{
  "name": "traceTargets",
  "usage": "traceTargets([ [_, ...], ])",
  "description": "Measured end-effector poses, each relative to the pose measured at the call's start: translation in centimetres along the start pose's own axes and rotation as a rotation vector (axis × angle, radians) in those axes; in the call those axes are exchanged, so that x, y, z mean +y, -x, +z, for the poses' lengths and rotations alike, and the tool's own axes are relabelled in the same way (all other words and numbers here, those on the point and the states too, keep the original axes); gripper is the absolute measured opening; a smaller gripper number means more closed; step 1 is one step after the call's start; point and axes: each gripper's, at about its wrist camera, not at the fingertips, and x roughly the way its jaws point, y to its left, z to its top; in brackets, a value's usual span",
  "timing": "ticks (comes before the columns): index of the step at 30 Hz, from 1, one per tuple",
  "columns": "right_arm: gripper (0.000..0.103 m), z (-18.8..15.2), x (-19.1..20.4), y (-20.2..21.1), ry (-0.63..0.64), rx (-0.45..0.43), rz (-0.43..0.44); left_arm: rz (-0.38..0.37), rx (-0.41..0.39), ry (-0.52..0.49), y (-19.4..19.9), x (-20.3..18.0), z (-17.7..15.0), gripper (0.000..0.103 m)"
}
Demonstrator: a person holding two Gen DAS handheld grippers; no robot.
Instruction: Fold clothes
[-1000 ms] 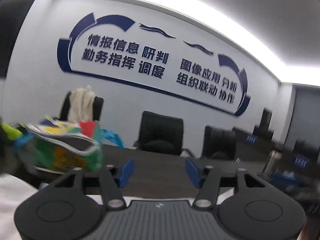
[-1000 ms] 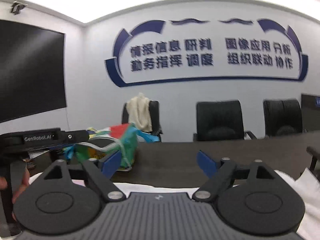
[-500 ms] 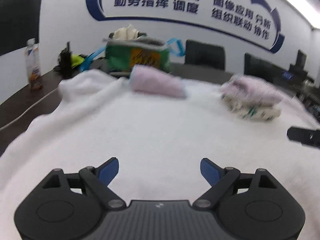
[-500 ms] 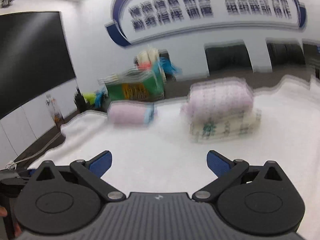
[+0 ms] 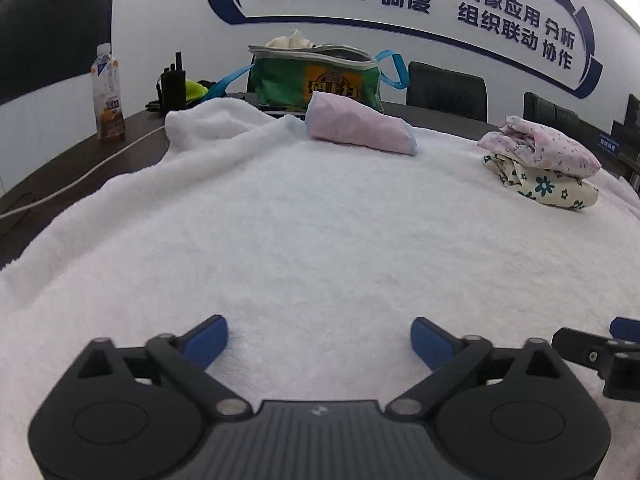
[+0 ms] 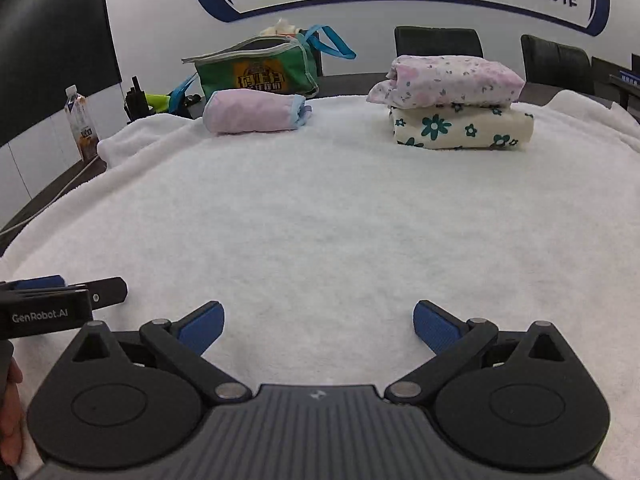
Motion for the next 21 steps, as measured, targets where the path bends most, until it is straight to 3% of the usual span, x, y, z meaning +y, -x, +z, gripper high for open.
traceTargets([
  [5, 0.103, -0.1, 1.8, -0.8, 0.094, 0.040, -0.097, 0.015, 0.011, -0.024, -0.1, -0.4, 0.0, 0.103],
  [16, 0.103, -0.7, 2.6, -0.1, 0.147, 0.001, -0.152, 0.025, 0.029, -0.065, -0.2, -1.1, 0.0, 0.103],
  [20, 0.103, -0.3, 0.6, -0.3, 0.045, 0.014, -0.072, -0.043, 0.032, 0.073, 1.4, -0.6, 0.4, 0.103],
  [21, 0.103, -0.3, 0.5, -0.2, 0.039, 0.010, -0.066, -0.041, 0.028, 0.058, 1.2, -0.8, 0.2, 0.103],
])
